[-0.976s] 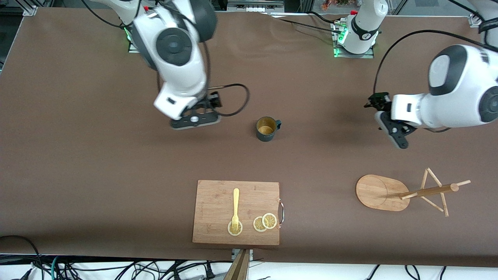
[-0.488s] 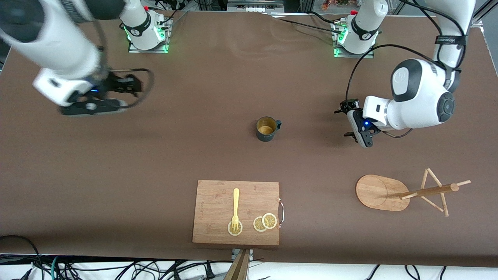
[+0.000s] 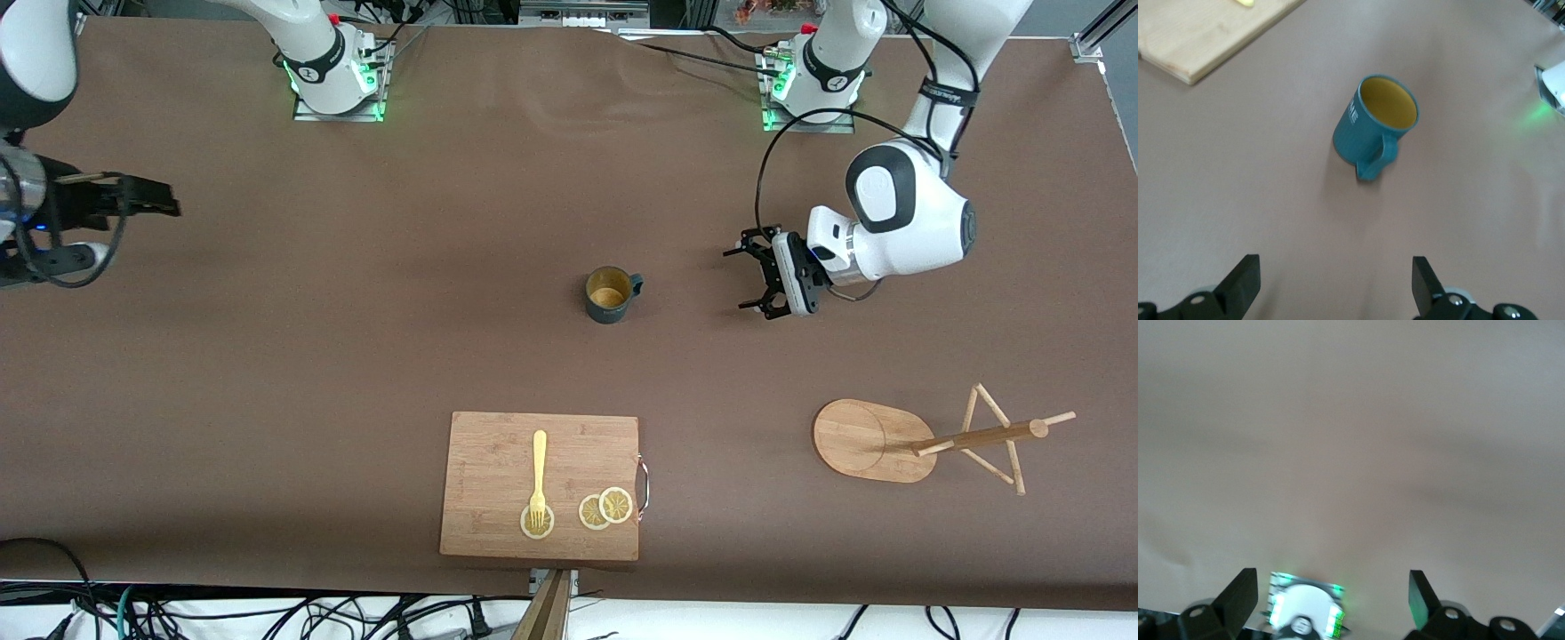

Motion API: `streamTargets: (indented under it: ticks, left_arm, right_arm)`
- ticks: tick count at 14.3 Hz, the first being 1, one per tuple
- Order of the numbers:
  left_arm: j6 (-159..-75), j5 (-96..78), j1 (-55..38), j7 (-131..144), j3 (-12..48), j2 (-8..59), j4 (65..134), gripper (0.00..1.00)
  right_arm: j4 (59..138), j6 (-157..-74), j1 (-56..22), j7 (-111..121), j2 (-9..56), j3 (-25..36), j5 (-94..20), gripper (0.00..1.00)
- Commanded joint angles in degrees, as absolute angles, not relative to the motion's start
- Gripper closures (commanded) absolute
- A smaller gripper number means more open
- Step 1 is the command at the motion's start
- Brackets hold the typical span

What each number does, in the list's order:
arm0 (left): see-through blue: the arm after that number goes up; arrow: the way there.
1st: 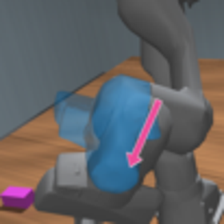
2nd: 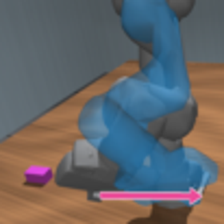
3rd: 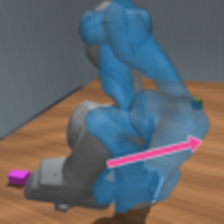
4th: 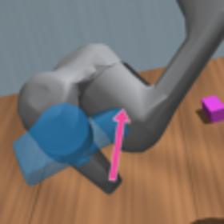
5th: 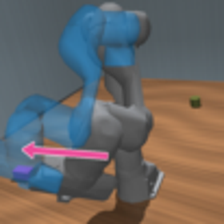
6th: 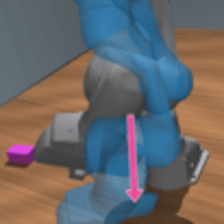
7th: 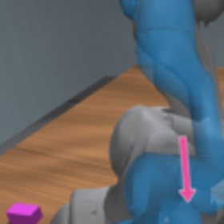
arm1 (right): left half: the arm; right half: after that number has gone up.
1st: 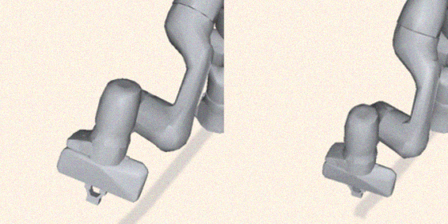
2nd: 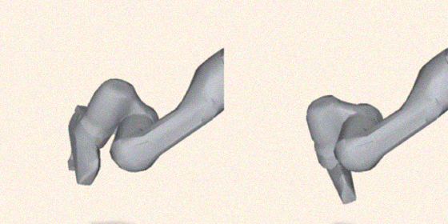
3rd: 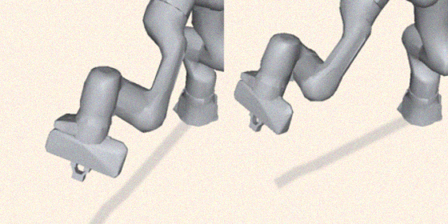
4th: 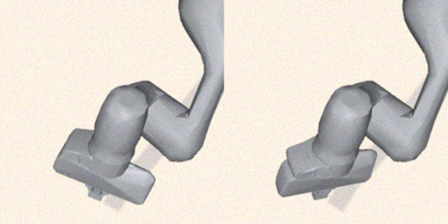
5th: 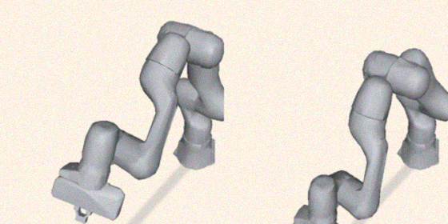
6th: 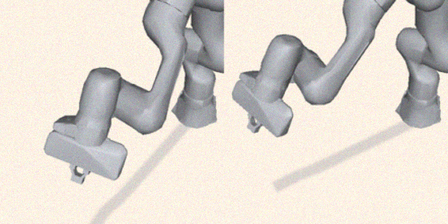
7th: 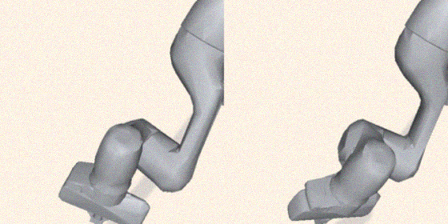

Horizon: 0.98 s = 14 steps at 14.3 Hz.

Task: Pass cup and hang on rack
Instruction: 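Release the mug and withdraw the right gripper while the left gripper approaches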

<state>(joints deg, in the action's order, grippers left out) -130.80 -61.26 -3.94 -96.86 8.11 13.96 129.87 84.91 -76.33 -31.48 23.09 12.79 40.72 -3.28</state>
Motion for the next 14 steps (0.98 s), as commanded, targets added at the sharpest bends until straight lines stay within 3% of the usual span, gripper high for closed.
streamTargets:
  ticks: [1, 4, 6, 9, 14]
  left_arm:
    - [-133.24, -73.34, -5.01, -112.44, 8.53, 17.38, 131.4, 0.0]
    - [-133.07, -87.4, -6.32, -128.71, 8.7, 22.57, 132.01, 0.0]
    - [-133.15, -97.16, -7.82, -137.24, 9.93, 23.46, 133.58, 0.0]
    - [-133.07, -108.43, -8.0, -150.7, 12.03, 25.92, 134.03, 0.0]
    - [-133.07, -117.4, -10.45, -159.76, 13.97, 27.94, 133.95, 0.0]
  right_arm:
    - [84.03, -73.76, -31.56, 33.45, 11.16, 43.6, -1.41, 0.0]
    - [83.5, -72.25, -25.25, 33.49, 10.38, 40.72, -1.58, 0.0]
    - [83.76, -70.33, -17.98, 32.09, 9.14, 32.21, -0.35, 0.0]
    - [85.68, -70.57, -1.72, 27.71, 5.9, 12.98, 2.61, 0.0]
    - [100.54, -84.79, 7.63, 18.46, -5.18, -0.15, 5.28, 0.0]
